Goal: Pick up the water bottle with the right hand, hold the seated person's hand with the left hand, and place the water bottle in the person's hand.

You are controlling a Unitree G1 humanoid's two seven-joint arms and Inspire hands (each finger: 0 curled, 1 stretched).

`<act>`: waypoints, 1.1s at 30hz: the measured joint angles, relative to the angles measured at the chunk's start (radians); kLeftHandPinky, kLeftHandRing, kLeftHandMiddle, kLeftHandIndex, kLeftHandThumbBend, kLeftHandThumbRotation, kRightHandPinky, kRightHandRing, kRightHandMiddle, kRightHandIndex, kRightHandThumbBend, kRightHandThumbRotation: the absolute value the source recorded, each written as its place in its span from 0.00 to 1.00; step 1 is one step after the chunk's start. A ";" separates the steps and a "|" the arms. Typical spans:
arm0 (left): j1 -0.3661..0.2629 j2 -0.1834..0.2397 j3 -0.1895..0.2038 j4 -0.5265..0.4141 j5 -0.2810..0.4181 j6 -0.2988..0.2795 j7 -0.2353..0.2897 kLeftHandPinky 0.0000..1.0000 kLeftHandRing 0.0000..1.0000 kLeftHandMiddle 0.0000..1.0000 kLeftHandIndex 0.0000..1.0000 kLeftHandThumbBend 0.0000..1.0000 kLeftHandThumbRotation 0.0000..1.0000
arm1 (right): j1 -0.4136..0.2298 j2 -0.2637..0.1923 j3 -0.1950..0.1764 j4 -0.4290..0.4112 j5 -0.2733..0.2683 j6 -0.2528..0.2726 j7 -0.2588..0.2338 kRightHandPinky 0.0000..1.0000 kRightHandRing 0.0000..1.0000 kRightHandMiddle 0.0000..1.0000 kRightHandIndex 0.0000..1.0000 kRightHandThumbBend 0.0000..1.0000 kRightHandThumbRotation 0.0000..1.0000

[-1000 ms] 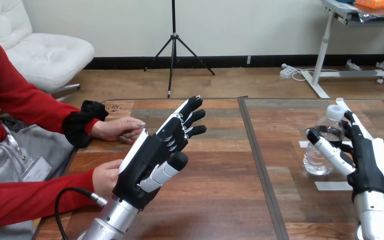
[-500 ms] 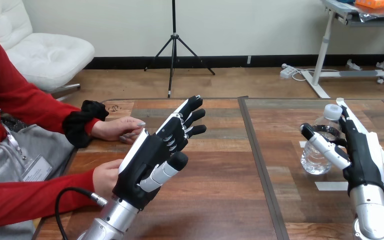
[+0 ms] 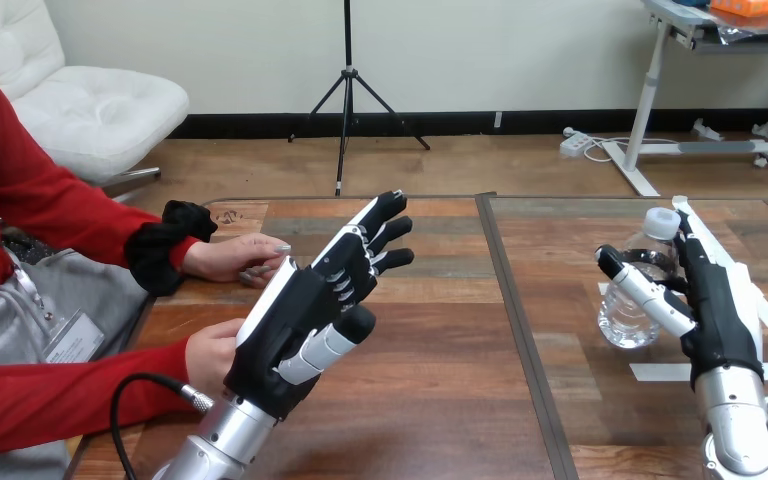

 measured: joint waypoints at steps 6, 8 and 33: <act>0.000 0.001 0.006 -0.001 -0.022 0.000 -0.026 0.87 0.95 0.97 0.94 1.00 0.79 | -0.004 0.000 0.005 0.020 -0.001 -0.005 -0.003 0.88 0.93 0.92 0.97 1.00 0.66; 0.000 0.001 0.009 -0.001 -0.028 0.000 -0.033 0.87 0.95 0.97 0.94 1.00 0.79 | -0.006 0.000 0.008 0.028 -0.003 -0.005 -0.006 0.87 0.93 0.92 0.97 1.00 0.66; 0.002 0.006 0.046 -0.054 -0.133 0.005 -0.153 0.87 0.94 0.96 0.93 1.00 0.78 | -0.071 0.001 0.025 0.172 0.015 0.029 -0.008 0.84 0.92 0.90 0.96 1.00 0.53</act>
